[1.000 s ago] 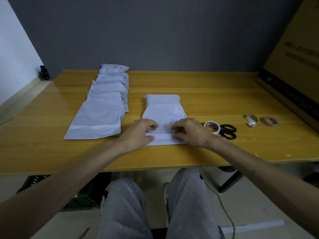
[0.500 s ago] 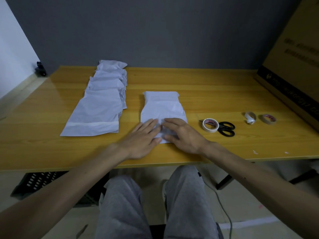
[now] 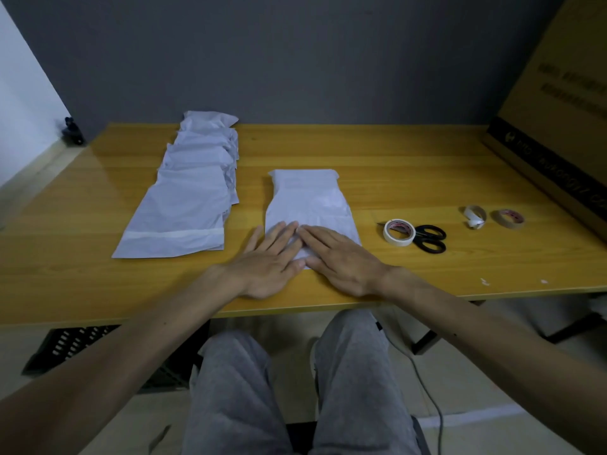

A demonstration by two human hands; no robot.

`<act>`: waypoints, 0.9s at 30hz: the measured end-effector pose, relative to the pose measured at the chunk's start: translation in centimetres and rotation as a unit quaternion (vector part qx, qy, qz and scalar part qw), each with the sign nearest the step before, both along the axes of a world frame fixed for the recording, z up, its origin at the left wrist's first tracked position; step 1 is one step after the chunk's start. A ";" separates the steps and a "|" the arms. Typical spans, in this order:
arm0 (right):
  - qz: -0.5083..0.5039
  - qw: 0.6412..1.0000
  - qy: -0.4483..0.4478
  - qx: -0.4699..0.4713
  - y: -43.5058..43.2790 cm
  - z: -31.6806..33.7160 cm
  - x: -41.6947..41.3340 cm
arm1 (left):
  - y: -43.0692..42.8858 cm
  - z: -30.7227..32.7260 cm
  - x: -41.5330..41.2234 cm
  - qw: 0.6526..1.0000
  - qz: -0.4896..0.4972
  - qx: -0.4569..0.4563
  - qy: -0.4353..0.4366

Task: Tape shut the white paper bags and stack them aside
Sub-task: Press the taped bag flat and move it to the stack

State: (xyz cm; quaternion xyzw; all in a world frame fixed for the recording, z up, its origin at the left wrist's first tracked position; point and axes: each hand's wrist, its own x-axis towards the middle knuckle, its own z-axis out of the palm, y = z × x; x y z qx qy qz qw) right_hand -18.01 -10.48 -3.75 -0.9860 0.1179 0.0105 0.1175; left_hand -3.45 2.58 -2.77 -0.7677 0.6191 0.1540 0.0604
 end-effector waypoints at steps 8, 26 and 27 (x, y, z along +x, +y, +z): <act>-0.023 0.998 0.061 -0.010 -1.0 0.1 -1.4 | 0.0 -0.1 -0.1 1.000 0.024 -0.007 0.002; 0.002 1.000 0.003 -0.028 -2.7 2.8 -3.7 | -0.3 0.5 -0.7 0.999 0.043 0.029 -0.002; 0.007 1.000 -0.007 -0.012 -2.3 3.1 -2.7 | -0.3 0.7 -0.8 0.999 0.044 0.030 -0.001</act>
